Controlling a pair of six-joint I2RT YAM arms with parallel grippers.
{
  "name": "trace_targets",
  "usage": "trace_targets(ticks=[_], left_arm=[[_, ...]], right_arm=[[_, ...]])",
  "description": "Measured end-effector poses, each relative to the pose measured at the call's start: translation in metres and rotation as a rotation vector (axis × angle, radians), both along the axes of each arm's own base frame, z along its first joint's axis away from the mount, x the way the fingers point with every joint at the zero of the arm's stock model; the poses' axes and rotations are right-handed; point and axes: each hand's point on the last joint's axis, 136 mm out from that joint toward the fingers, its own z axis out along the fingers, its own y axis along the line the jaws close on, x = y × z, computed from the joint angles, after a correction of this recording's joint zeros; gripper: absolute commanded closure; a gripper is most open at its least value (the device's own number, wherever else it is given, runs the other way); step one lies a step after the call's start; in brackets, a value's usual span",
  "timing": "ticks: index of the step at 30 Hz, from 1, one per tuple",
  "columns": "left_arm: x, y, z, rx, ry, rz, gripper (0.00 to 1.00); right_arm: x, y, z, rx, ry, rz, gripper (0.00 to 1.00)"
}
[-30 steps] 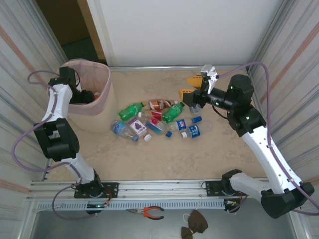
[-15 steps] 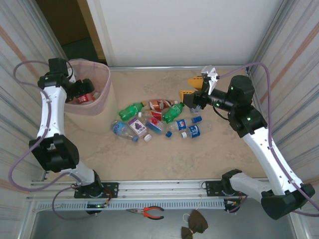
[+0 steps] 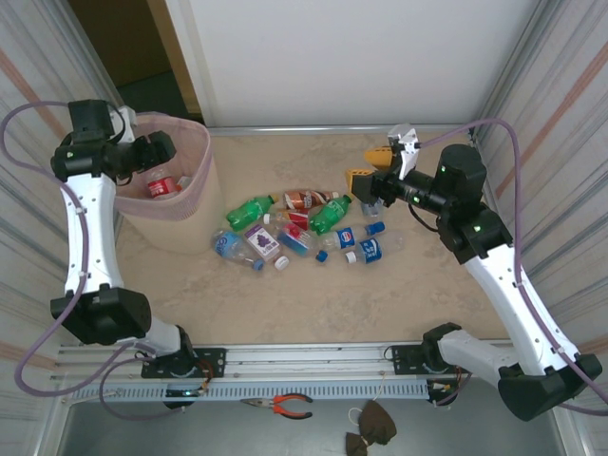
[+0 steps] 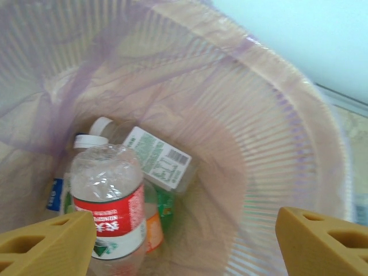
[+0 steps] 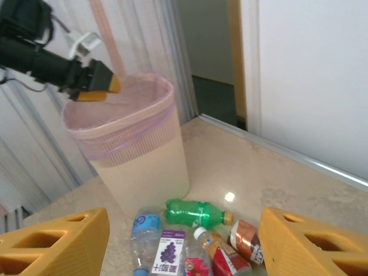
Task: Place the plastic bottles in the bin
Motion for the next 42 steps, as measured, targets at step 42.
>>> trace_targets(ticks=[42], left_arm=[[-0.03, -0.223, 0.03, -0.229, -0.245, -0.565, 0.23]], right_arm=[[0.125, -0.102, -0.313, -0.6, 0.927, -0.545, 0.3]])
